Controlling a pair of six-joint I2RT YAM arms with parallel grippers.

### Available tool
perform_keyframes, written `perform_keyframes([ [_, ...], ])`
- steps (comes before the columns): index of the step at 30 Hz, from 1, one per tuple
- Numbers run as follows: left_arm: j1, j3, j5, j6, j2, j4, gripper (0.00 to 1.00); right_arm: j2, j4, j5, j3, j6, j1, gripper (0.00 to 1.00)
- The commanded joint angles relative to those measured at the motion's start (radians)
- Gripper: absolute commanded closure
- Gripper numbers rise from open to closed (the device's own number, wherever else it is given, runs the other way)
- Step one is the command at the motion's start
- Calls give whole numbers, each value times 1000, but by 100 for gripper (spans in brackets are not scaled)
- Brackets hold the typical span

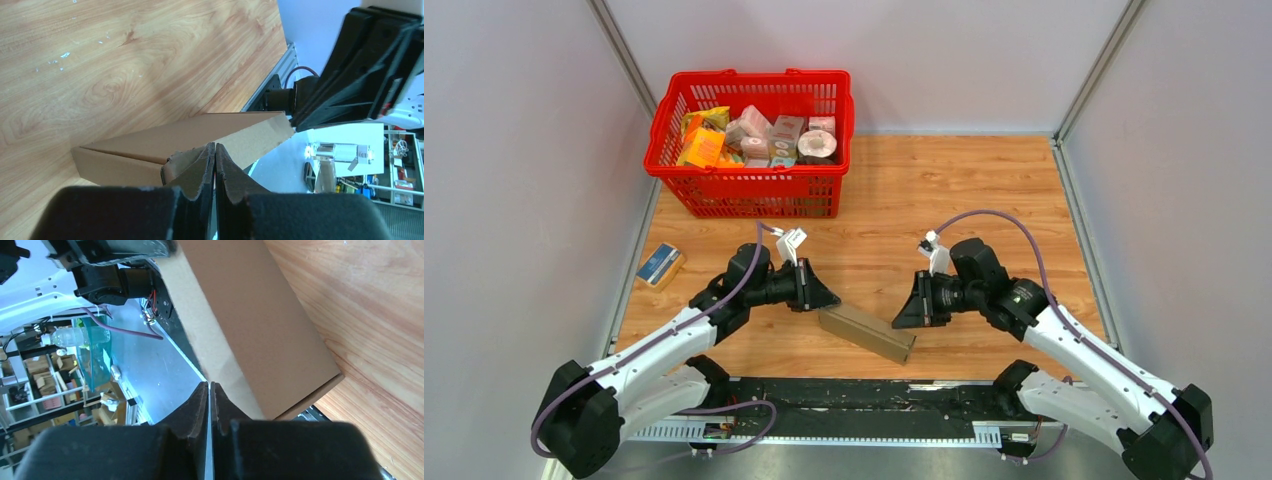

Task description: Fold the paper box

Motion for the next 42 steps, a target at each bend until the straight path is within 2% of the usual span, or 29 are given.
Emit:
perform_keyframes([
  [1,0,-1,-29,51,-2,-98,90,-35,150,-149,-126,51,-35,94],
  [4,0,-1,-29,51,-1,-98,90,-35,161,-140,-182,36,-38,96],
  [8,0,4,-26,54,4,-102,90,-50,77,-130,-66,-7,-38,95],
  [11,0,7,-26,59,4,-105,90,-73,96,-155,-24,11,-38,90],
  [14,0,21,-21,62,11,-111,90,-56,204,-227,-114,58,-38,92],
  [18,2,62,-15,74,2,-147,89,-85,200,-203,-226,30,-39,95],
  [23,6,174,26,85,-19,-208,74,-111,230,-195,-291,37,-69,94],
  [28,37,232,34,117,-58,-285,72,-107,224,-181,-283,19,-70,94],
  [32,55,167,30,117,-70,-276,84,-99,210,-179,-271,6,-70,94],
  [38,103,-2,28,102,-44,-147,93,-105,180,-182,-252,-9,-69,94],
  [42,103,-77,60,54,-35,-56,95,-113,140,-176,-214,-23,-73,94],
])
